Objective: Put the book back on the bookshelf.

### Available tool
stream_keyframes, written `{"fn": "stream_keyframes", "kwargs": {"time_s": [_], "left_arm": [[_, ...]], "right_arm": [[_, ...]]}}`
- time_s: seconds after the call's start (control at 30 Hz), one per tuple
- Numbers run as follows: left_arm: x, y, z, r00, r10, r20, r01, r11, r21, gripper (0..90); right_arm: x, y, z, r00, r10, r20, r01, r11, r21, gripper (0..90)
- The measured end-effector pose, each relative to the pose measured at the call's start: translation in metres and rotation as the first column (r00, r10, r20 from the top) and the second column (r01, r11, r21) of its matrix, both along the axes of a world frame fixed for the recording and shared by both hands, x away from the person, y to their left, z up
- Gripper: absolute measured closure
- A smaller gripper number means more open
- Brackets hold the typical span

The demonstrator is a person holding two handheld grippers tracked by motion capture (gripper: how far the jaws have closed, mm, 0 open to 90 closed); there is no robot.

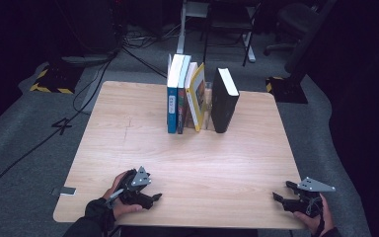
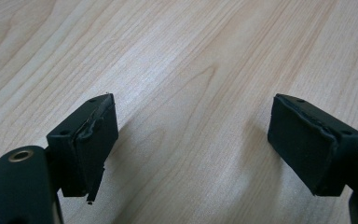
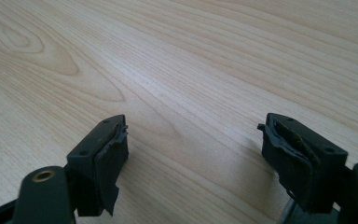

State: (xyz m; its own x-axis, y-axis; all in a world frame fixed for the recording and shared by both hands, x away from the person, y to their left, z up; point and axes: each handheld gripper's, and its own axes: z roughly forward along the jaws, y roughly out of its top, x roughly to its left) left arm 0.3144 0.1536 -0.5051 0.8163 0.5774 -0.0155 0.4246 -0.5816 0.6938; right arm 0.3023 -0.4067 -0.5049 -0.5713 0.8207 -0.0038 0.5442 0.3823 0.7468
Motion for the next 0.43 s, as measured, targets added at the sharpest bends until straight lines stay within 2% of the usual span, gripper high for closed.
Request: {"fn": "stream_keyframes", "kwargs": {"time_s": [0.43], "left_arm": [[0.0014,-0.0001,0.0000,1.0000,-0.004,-0.002,0.004,1.0000,0.000,16.1]], "right_arm": [[0.0004,-0.0004,0.0000,1.0000,-0.009,0.001,0.009,1.000,0.001,23.0]]}}
